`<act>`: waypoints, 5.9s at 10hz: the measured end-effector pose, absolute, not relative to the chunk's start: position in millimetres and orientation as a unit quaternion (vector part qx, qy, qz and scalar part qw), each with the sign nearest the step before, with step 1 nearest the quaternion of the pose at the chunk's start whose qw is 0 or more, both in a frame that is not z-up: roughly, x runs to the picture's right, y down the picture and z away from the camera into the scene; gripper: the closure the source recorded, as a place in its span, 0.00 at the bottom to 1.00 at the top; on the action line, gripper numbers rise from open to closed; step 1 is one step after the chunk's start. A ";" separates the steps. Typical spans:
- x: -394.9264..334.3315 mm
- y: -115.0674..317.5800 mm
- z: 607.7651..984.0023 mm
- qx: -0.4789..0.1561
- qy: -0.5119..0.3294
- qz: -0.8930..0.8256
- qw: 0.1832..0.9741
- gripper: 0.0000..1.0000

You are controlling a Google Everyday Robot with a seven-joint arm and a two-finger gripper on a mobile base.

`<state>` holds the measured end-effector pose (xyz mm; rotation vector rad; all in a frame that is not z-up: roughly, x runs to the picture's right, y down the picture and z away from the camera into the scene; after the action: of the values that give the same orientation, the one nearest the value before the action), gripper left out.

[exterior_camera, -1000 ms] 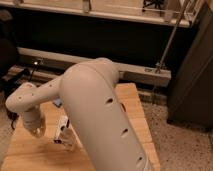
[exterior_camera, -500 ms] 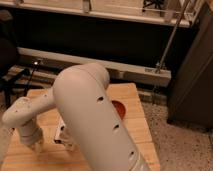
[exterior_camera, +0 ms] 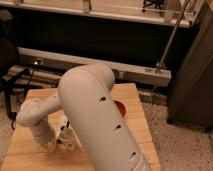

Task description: Push the eraser across the table

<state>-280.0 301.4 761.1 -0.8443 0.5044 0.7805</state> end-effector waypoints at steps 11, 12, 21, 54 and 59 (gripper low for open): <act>-249.8 242.3 807.1 -0.292 0.199 0.514 0.782 1.00; -245.6 236.8 809.5 -0.278 0.200 0.519 0.783 1.00; -288.3 175.3 806.2 -0.291 0.134 0.543 0.776 1.00; -240.4 148.4 840.1 -0.311 0.177 0.491 0.794 1.00; -294.0 150.4 839.8 -0.334 0.132 0.482 0.799 1.00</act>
<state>-294.0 150.4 839.8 -0.7176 0.2832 1.0353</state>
